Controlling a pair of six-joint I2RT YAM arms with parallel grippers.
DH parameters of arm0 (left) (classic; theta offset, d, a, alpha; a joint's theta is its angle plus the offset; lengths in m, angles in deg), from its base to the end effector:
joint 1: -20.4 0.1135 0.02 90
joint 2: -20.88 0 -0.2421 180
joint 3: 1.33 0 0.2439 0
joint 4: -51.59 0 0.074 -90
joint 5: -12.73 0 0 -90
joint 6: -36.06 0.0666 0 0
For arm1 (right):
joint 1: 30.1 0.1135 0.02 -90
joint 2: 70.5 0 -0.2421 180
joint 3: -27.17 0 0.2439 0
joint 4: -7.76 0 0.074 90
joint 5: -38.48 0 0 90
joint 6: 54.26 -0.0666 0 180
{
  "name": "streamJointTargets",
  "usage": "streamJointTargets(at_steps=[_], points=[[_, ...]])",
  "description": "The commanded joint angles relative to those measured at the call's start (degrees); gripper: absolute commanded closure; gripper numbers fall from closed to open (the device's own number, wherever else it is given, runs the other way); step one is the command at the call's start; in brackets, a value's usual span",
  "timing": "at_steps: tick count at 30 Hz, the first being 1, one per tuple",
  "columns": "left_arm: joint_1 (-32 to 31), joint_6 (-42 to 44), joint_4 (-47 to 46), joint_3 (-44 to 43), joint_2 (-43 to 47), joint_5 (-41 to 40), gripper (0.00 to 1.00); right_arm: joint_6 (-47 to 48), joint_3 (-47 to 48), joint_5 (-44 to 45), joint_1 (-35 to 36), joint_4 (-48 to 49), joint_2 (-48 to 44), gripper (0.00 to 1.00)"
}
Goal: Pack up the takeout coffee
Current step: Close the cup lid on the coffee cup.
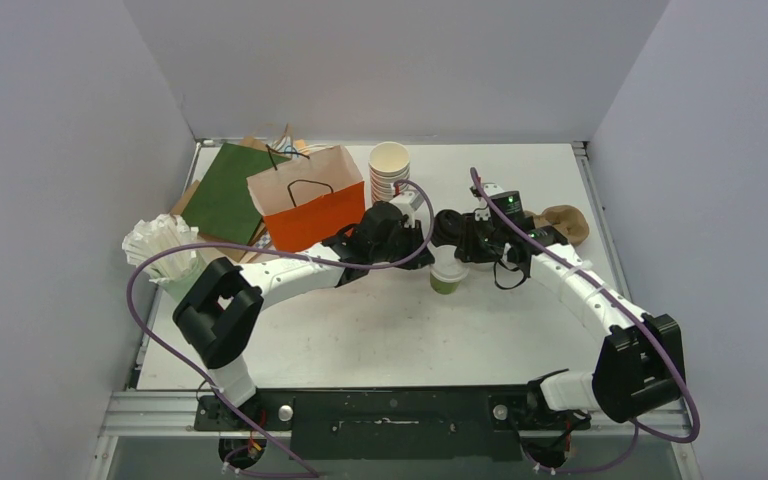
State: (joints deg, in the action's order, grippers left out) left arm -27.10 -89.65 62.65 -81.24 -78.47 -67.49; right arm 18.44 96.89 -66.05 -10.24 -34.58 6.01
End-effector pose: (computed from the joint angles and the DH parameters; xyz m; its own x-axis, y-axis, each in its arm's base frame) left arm 0.2684 -0.3097 0.2003 -0.7602 -0.0218 -0.6493 0.4701 0.6714 -0.5729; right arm 0.2730 0.1164 0.2154 -0.8228 0.0089 -0.5683 -0.2499 0.8924 0.3757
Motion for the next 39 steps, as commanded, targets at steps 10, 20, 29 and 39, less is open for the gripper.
streamJointTargets(at_steps=[10,20,29,39], points=[[-0.04,0.08,-1.50,1.62,-1.12,0.51,0.91,-0.71,-2.83,-1.60,0.16,0.91,-0.04,0.72],[0.13,-1.21,-4.55,6.56,-1.26,1.12,0.88,-2.08,-7.45,-2.43,0.11,2.17,-1.63,0.72],[-0.02,-2.68,-8.12,10.16,-1.96,1.56,0.87,-2.77,-9.55,-2.98,0.10,2.54,-2.87,0.72],[-0.14,-3.58,-10.19,13.32,-2.20,1.43,0.87,-4.69,-14.17,-4.37,0.20,4.96,-3.54,0.72]])
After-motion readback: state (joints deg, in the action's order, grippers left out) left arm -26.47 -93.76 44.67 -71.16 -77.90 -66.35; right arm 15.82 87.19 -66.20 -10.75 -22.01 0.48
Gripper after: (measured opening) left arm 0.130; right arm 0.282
